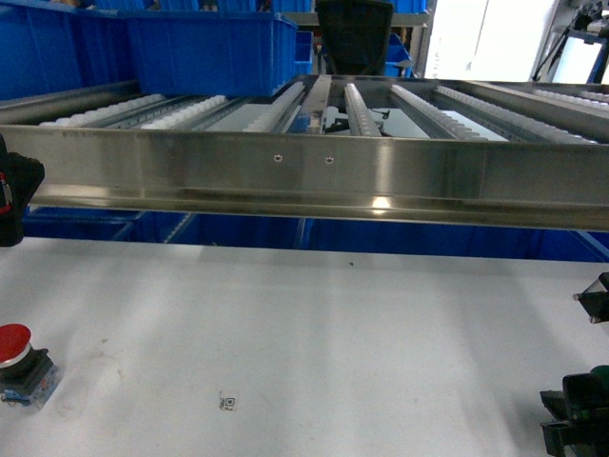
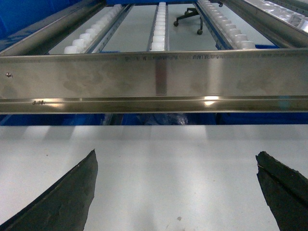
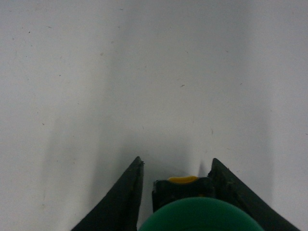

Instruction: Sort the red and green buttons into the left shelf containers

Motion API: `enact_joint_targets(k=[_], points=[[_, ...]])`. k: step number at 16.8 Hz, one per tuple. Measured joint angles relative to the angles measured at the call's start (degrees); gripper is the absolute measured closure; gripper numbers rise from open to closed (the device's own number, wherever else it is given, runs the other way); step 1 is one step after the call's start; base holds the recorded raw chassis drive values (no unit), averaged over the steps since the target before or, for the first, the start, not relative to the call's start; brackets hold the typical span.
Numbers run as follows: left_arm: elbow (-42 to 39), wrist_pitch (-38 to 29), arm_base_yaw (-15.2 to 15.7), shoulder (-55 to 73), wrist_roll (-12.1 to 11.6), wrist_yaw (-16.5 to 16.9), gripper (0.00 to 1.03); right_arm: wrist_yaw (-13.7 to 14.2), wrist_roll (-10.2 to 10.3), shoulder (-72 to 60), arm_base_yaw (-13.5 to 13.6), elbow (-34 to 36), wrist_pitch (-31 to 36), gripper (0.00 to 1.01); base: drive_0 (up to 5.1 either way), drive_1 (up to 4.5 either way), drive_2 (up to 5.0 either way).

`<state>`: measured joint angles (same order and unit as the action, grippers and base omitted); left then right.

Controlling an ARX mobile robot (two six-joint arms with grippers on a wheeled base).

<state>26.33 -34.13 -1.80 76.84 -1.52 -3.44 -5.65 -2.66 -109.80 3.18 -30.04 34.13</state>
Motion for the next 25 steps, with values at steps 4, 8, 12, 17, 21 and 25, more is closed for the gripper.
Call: enact_joint_targets(k=[4,8,12,17,21,25], points=[[0.0,0.0,0.0,0.0,0.0,0.0,0.05,-0.1,0.0,0.0,-0.3,0.3,0.6,0.72,0.0,0.00,0.0],[0.0,0.0,0.0,0.0,0.0,0.0,0.05,-0.4,0.0,2.4,-1.4,4.3,3.6,0.72,0.0,0.00,0.0],[0.0,0.0,0.0,0.0,0.0,0.0,0.05,-3.2,-1.5,20.0,-5.5,13.7,4.7,0.72,0.0,0.00,0.0],[0.0,0.0,0.0,0.0,0.0,0.0,0.05,-7.2,-3.3,55.0,-9.2,25.9,-12.0,0.72,0.0,0.00,0.0],[0.0,1.0,-2.6,7.8,2.5,-8.7,0.05,-7.3,-3.4,55.9,-9.2,25.7,-11.8,0.72,0.0,0.00,0.0],[0.1,-1.2,-3.7,11.6,2.6,-10.6,0.05,-7.2,-3.4,55.9,-9.2,25.7,-11.7,0.72,0.0,0.00,0.0]])
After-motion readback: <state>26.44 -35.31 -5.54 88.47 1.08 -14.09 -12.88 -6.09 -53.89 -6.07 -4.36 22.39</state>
